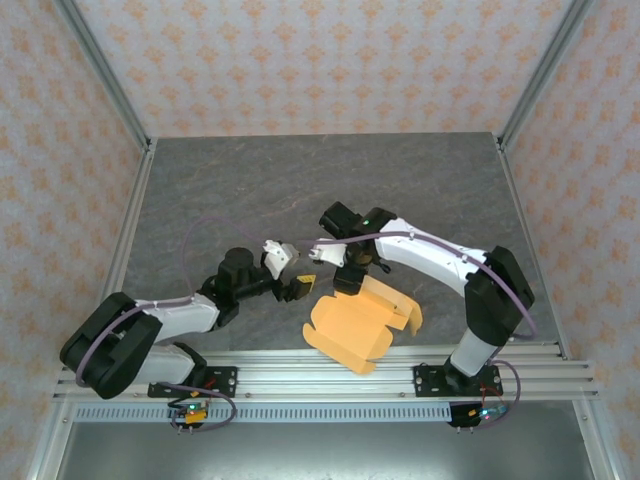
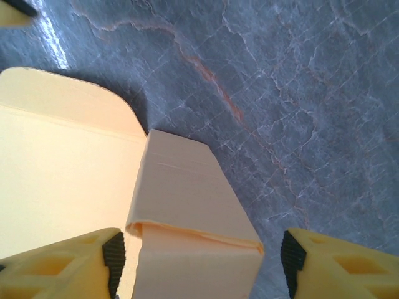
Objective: Fold the paper box
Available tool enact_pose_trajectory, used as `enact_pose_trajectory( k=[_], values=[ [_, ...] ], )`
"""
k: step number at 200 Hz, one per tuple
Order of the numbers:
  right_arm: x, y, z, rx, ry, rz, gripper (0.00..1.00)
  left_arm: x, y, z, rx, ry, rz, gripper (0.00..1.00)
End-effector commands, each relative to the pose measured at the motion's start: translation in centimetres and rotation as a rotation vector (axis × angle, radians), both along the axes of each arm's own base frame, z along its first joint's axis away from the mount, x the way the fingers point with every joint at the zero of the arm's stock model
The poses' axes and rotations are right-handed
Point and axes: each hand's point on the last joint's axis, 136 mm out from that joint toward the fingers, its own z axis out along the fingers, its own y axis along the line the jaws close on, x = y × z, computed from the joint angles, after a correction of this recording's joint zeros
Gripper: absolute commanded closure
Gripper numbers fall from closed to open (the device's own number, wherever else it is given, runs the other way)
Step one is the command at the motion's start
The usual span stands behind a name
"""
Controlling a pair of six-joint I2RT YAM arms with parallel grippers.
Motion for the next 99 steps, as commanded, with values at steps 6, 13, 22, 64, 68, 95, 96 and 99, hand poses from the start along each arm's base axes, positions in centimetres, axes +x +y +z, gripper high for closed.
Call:
enact_pose_trajectory(
  k=[6,13,22,64,68,95,96,99],
  values=[
    [-1.1,-0.5,3.2,0.055,0.010,-0.027,0.27,0.1,-1.7,1.8,-0.015,-0.077,-0.089,0.22],
    [-1.4,-1.1,3.3,0.040,0.005,-0.032,0.26,0.0,-2.0,1.6,-0.013,-0.079,-0.099,0.22],
    [-1.5,-2.2,3.1,0.011,-0.001,-0.047,0.25,0.0,-2.2,1.3,-0.007,-0.080,-0.108,0.22],
    [-1.5,-5.4,2.4,-0.034,0.043,-0.141,0.27,1.2,-1.8,0.5,0.022,-0.087,-0.039,0.24],
    [-1.6,-5.4,2.3,-0.031,0.051,-0.142,0.27,1.4,-1.7,0.4,0.027,-0.086,-0.027,0.24],
    [-2.2,-4.9,1.5,-0.031,0.111,-0.143,0.29,1.7,-1.3,0.1,0.041,-0.085,0.002,0.24],
    [-2.2,-5.0,1.4,-0.033,0.114,-0.144,0.29,1.7,-1.3,0.0,0.042,-0.084,0.003,0.24],
    [-2.3,-4.9,1.3,-0.035,0.120,-0.144,0.30,1.7,-1.3,0.1,0.042,-0.084,0.005,0.24]
  ],
)
